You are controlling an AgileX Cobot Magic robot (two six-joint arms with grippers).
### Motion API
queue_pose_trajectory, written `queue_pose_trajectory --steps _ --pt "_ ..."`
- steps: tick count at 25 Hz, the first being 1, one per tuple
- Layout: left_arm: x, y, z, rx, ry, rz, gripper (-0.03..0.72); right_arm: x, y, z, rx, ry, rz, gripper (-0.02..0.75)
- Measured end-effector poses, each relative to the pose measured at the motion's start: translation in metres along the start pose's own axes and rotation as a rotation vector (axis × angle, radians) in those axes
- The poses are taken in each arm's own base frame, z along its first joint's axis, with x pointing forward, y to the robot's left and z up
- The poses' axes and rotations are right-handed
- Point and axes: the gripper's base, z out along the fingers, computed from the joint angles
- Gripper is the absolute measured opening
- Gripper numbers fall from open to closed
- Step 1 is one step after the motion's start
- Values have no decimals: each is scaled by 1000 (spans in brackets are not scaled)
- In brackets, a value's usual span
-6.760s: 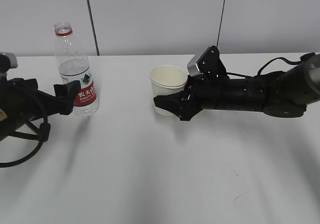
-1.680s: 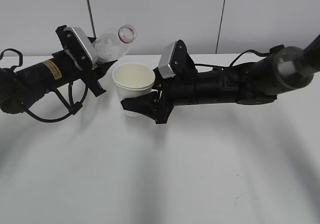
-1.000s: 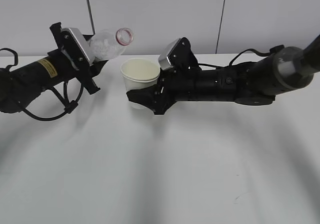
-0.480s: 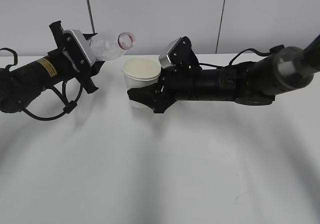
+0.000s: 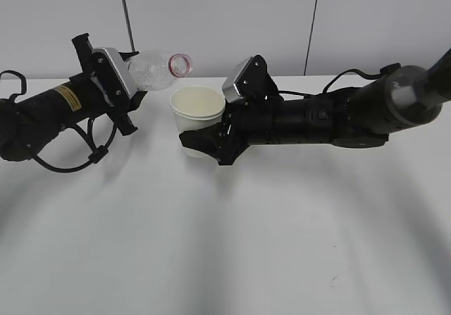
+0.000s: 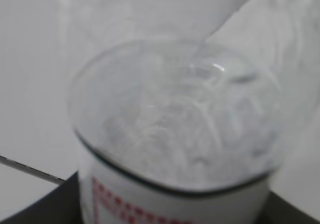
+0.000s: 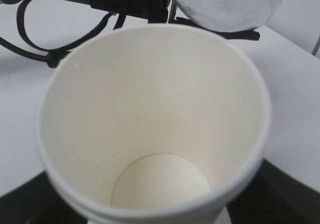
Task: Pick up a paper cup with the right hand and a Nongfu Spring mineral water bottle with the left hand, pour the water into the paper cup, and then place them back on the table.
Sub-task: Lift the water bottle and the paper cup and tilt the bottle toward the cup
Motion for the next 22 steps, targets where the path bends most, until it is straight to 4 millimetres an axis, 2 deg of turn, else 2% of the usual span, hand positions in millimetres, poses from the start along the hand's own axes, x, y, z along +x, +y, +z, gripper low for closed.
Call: queue_pose_trajectory --steps 19,22 --pt "-2 2 0 -30 -27 92 375 3 0 0 3 32 -14 522" --pt "-3 3 0 -32 -29 92 375 10 0 2 0 44 -4 522"
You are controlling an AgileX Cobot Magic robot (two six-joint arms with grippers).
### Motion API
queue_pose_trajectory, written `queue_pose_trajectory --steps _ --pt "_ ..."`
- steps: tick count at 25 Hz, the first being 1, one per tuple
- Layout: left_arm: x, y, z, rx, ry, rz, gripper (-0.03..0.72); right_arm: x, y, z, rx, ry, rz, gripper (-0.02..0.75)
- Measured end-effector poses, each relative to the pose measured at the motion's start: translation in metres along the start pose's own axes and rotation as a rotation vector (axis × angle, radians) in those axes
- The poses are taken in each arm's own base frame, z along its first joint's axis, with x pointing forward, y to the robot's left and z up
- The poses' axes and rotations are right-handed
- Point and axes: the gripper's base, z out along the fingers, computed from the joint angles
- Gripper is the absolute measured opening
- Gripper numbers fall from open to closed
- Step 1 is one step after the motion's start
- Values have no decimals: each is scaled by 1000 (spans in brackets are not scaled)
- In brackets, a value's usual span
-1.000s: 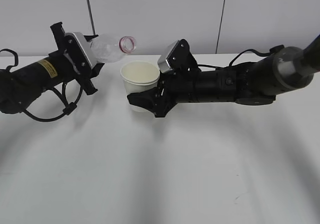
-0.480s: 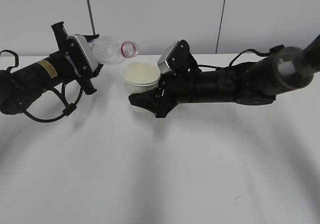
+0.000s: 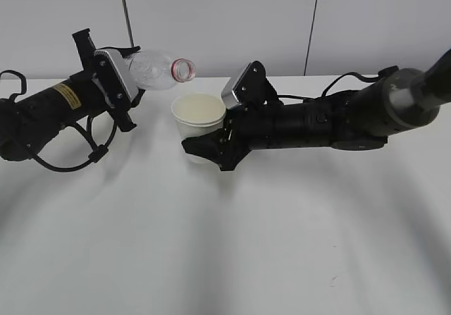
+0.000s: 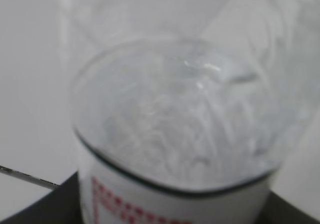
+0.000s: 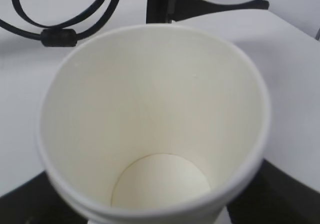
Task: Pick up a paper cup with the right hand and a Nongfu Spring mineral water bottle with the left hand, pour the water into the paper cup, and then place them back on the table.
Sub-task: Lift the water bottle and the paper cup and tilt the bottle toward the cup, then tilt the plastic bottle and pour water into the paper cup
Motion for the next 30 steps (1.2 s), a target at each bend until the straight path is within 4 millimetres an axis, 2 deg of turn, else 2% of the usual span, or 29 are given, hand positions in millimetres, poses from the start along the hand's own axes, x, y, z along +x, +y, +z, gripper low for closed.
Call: queue_pose_trajectory --steps 5,30 --pt "0 0 0 -1 0 21 375 6 0 2 -4 12 8 522" --pt "1 4 0 -49 13 87 375 8 -2 2 23 29 21 522"
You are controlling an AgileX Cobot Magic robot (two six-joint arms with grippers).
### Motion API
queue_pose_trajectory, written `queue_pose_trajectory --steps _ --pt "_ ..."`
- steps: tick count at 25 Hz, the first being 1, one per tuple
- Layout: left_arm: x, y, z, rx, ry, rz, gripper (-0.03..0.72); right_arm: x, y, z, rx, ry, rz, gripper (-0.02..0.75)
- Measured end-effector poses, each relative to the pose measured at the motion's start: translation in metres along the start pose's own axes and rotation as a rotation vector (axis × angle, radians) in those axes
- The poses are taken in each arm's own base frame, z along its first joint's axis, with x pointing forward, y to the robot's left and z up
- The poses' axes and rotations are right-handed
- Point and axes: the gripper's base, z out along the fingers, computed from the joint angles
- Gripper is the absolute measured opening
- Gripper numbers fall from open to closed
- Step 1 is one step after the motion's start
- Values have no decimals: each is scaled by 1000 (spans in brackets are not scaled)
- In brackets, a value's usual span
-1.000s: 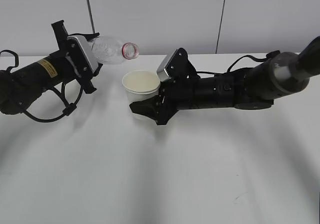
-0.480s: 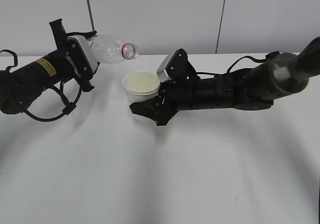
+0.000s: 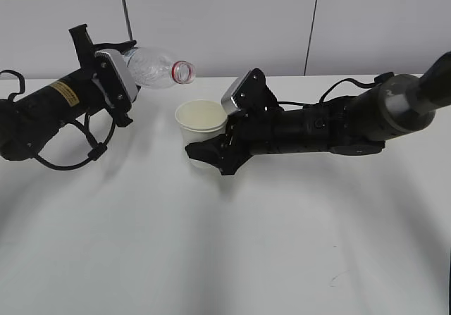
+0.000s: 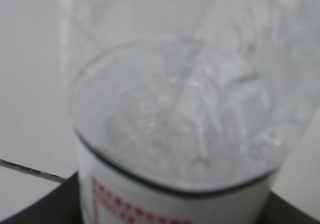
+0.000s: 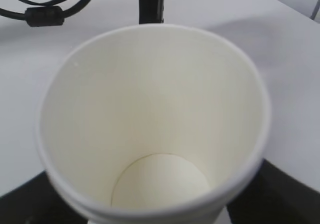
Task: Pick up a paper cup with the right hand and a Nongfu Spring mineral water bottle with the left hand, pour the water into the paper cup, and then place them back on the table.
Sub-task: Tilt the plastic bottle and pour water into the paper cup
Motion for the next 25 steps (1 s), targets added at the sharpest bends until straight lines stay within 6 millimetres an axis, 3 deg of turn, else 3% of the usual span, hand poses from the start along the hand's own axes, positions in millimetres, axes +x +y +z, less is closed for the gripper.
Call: queue_pose_trajectory --steps 25 --pt "-1 1 0 -9 -9 110 375 0 -2 0 21 -5 21 522"
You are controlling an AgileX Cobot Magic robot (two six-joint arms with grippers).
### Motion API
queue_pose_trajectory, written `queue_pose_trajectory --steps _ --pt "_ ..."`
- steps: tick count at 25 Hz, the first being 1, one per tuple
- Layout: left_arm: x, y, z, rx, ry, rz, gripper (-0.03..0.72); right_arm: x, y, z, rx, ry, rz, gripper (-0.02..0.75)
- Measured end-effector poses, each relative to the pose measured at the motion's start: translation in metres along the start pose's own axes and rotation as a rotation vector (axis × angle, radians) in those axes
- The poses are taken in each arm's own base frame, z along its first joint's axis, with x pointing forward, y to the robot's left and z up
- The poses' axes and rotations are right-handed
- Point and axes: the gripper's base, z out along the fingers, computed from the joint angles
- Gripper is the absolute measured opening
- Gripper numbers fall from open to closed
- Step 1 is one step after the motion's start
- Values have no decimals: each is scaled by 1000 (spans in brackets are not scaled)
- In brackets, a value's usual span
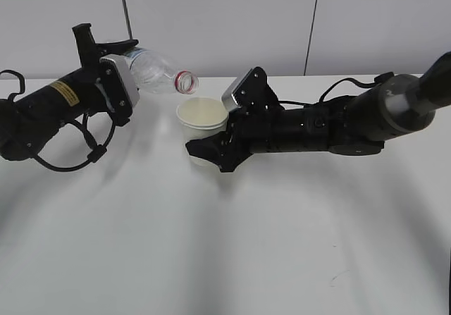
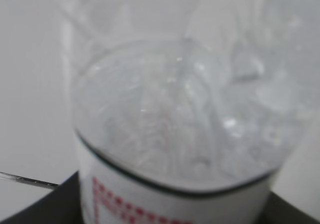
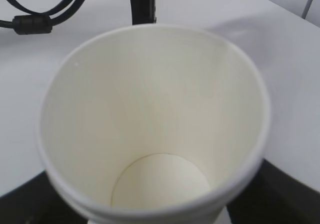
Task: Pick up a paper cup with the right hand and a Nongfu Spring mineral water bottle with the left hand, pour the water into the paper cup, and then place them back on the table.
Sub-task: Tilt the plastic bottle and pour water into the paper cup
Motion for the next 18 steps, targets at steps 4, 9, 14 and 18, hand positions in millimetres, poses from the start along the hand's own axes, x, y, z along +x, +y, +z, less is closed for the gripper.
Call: queue_pose_trajectory --steps 4,9,14,18 --pt "0 1 0 -7 -4 10 375 0 0 0 5 4 2 522" --pt "0 1 0 -9 -5 36 375 1 -1 0 8 8 2 522" --pt "-1 2 0 -17 -10 49 375 2 -1 0 7 9 3 522" --pt "-1 2 0 -25 -15 51 375 2 -1 1 7 10 4 522"
